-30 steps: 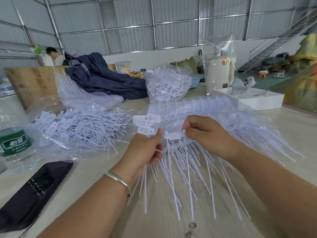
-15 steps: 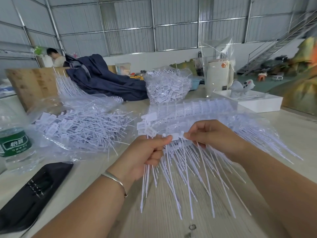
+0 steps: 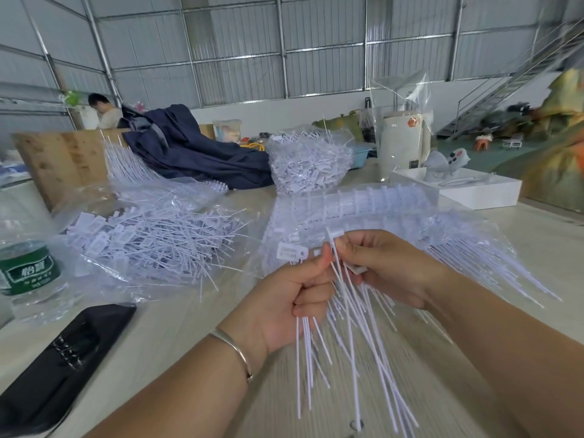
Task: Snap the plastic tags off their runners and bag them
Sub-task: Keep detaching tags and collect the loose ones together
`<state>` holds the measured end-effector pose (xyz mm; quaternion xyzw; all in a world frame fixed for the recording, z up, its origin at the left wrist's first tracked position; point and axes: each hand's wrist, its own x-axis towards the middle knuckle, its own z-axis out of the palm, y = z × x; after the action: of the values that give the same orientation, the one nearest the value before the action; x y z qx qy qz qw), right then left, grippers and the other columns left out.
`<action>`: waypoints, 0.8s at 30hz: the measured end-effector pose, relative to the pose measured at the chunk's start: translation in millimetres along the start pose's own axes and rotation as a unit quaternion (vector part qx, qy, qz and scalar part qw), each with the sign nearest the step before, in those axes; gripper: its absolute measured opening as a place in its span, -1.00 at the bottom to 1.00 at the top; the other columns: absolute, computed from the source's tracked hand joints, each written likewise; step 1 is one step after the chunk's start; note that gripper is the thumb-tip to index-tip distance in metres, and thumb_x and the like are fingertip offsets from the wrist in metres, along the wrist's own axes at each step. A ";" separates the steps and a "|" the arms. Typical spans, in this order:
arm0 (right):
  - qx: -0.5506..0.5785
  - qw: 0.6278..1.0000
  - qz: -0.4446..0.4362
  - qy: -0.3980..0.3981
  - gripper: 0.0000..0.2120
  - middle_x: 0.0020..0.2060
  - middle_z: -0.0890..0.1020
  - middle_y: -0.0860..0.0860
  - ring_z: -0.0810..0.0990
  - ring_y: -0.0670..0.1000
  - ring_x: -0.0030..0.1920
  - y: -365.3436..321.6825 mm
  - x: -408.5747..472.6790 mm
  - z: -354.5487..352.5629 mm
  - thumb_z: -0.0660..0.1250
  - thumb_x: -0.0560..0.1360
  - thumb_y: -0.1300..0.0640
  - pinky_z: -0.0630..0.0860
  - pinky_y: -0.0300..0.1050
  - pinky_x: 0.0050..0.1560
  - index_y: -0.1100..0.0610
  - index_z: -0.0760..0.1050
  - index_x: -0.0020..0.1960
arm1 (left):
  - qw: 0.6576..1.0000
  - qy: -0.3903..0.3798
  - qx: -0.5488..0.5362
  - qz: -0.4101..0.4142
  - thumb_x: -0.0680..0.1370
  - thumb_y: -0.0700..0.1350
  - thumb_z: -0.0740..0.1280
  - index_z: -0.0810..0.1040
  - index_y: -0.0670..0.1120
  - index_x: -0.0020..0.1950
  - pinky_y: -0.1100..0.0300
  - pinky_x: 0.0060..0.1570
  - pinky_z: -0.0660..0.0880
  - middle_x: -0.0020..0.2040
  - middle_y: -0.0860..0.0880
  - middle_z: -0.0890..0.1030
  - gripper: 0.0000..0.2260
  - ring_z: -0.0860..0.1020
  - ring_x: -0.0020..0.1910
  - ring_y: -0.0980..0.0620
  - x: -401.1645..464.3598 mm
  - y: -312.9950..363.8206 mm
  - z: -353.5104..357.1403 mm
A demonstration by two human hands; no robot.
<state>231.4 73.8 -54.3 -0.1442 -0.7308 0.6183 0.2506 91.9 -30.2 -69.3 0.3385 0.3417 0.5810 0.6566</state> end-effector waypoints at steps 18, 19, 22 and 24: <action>-0.322 0.929 -0.052 0.175 -0.97 -0.23 0.70 -0.01 0.63 -0.04 -0.13 -3.8 -0.9 -3.9 0.49 0.42 0.09 0.52 -0.11 -0.01 0.00 0.69 -0.20 | 0.931 0.238 0.254 0.106 0.44 -0.18 0.49 0.61 -0.20 -0.11 0.33 -0.60 0.09 -0.48 0.00 0.43 -0.87 0.16 -0.60 0.12 0.7 8.4 -14.5; -0.308 0.934 -0.052 0.172 -0.98 -0.25 0.69 0.03 0.61 -0.01 -0.18 -4.9 -1.3 -4.2 0.49 0.42 0.11 0.50 -0.10 -0.04 0.03 0.70 -0.19 | 0.931 0.235 0.259 0.105 0.44 -0.17 0.49 0.61 -0.20 -0.11 0.33 -0.59 0.09 -0.48 0.00 0.43 -0.87 0.17 -0.60 0.12 0.7 8.2 -13.4; -0.209 0.966 -0.057 0.142 -0.97 -0.25 0.69 0.17 0.60 0.00 -0.24 -8.9 -4.2 -7.1 0.49 0.41 0.24 0.49 -0.22 -0.13 0.16 0.71 -0.17 | 0.929 0.221 0.278 0.107 0.43 -0.17 0.49 0.61 -0.14 -0.20 0.33 -0.59 0.10 -0.48 0.00 0.41 -0.91 0.17 -0.60 0.12 -0.7 9.4 -11.6; -0.166 0.977 -0.050 0.126 -0.97 -0.31 0.68 0.11 0.57 -0.10 -0.30 -10.3 -5.4 -9.2 0.48 0.40 0.30 0.44 -0.36 -0.25 0.21 0.70 -0.18 | 0.926 0.210 0.293 0.108 0.43 -0.17 0.49 0.60 -0.12 -0.25 0.33 -0.59 0.11 -0.49 -0.01 0.39 -0.89 0.16 -0.59 0.11 -2.3 11.3 -11.0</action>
<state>242.0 76.7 -44.2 -0.2241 -0.7921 0.4520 0.3436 76.5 -30.8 -65.5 0.4211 0.5884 0.5801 0.3741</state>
